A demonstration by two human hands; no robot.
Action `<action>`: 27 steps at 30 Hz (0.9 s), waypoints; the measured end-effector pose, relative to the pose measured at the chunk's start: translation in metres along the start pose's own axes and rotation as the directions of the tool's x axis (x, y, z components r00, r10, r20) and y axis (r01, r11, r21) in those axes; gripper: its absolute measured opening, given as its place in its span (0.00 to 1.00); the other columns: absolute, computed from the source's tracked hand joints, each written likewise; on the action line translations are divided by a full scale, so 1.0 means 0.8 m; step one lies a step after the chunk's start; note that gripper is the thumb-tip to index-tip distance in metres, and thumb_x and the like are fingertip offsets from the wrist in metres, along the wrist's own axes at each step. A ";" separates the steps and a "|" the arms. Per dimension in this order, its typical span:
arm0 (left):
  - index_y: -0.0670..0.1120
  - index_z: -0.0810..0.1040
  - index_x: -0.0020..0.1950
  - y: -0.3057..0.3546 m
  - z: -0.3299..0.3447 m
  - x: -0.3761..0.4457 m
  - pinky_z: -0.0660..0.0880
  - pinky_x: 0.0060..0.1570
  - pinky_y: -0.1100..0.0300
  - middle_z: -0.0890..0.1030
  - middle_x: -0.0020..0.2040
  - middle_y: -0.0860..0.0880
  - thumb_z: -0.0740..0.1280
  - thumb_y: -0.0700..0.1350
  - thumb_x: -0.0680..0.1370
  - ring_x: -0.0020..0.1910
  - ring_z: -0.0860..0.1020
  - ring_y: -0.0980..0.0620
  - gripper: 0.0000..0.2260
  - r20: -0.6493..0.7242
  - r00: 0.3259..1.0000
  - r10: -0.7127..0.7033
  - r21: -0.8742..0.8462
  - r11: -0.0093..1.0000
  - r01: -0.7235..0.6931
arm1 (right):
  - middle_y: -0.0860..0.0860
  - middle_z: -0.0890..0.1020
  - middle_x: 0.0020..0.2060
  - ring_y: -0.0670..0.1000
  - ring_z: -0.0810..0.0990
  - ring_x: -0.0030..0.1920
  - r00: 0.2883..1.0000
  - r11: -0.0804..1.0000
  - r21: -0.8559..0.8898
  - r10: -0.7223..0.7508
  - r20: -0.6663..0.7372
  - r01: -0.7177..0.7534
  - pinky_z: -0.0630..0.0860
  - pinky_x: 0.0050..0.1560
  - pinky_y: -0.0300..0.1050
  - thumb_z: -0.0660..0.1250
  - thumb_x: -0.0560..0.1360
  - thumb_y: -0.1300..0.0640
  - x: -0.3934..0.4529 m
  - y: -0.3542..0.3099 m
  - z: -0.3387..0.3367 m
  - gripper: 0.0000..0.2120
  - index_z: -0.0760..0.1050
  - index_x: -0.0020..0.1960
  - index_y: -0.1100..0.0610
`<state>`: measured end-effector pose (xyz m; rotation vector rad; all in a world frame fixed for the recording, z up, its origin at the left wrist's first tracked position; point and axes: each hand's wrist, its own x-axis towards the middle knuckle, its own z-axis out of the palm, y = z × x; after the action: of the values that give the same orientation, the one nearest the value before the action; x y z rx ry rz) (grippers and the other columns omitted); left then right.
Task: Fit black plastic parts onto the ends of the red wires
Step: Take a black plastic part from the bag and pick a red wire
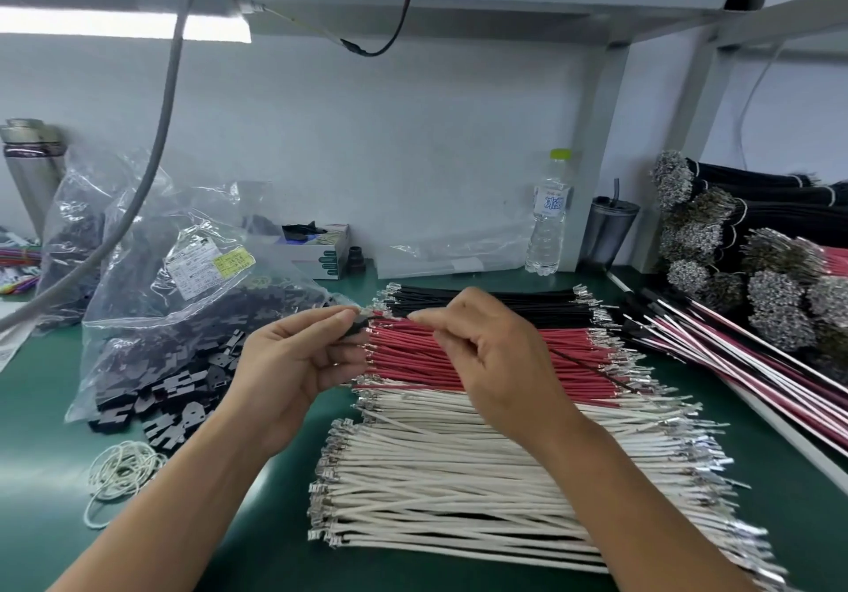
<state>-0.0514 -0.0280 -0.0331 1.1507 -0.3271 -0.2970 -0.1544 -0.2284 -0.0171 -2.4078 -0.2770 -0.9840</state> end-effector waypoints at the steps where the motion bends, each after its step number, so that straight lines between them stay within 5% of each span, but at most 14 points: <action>1: 0.38 0.87 0.51 0.001 -0.002 0.000 0.84 0.36 0.58 0.86 0.42 0.39 0.74 0.42 0.71 0.33 0.84 0.49 0.11 0.002 1.000 -0.008 -0.011 1.000 0.008 | 0.41 0.75 0.41 0.45 0.75 0.39 1.000 1.000 0.002 0.010 -0.024 -0.010 0.76 0.39 0.44 0.67 0.80 0.59 0.000 0.002 -0.003 0.12 0.83 0.60 0.48; 18: 0.37 0.87 0.51 0.003 0.005 -0.007 0.83 0.33 0.59 0.86 0.41 0.39 0.73 0.41 0.73 0.32 0.83 0.49 0.11 0.185 0.980 -0.071 -0.032 0.996 0.078 | 0.42 0.77 0.41 0.42 0.75 0.40 0.995 0.997 -0.073 -0.019 -0.100 0.012 0.72 0.38 0.36 0.72 0.77 0.56 -0.003 -0.006 0.006 0.04 0.85 0.50 0.49; 24: 0.37 0.87 0.51 0.004 0.001 -0.006 0.84 0.34 0.59 0.84 0.39 0.40 0.74 0.44 0.71 0.31 0.82 0.50 0.13 0.208 0.969 -0.132 0.000 0.991 0.135 | 0.47 0.77 0.39 0.48 0.74 0.40 0.963 0.943 -0.269 -0.238 -0.128 0.197 0.74 0.34 0.46 0.73 0.77 0.60 -0.003 -0.009 0.002 0.05 0.86 0.51 0.54; 27: 0.38 0.87 0.50 0.004 0.001 -0.006 0.84 0.35 0.59 0.84 0.39 0.40 0.74 0.43 0.72 0.32 0.82 0.50 0.12 0.221 0.964 -0.149 -0.018 0.988 0.157 | 0.47 0.77 0.38 0.47 0.75 0.38 0.959 0.953 -0.251 -0.220 -0.180 0.172 0.75 0.33 0.46 0.73 0.77 0.61 -0.004 -0.009 0.005 0.04 0.86 0.50 0.55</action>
<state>-0.0558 -0.0258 -0.0305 1.1126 -0.4263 -0.5664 -0.1570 -0.2201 -0.0194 -2.4943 -0.3482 -1.4181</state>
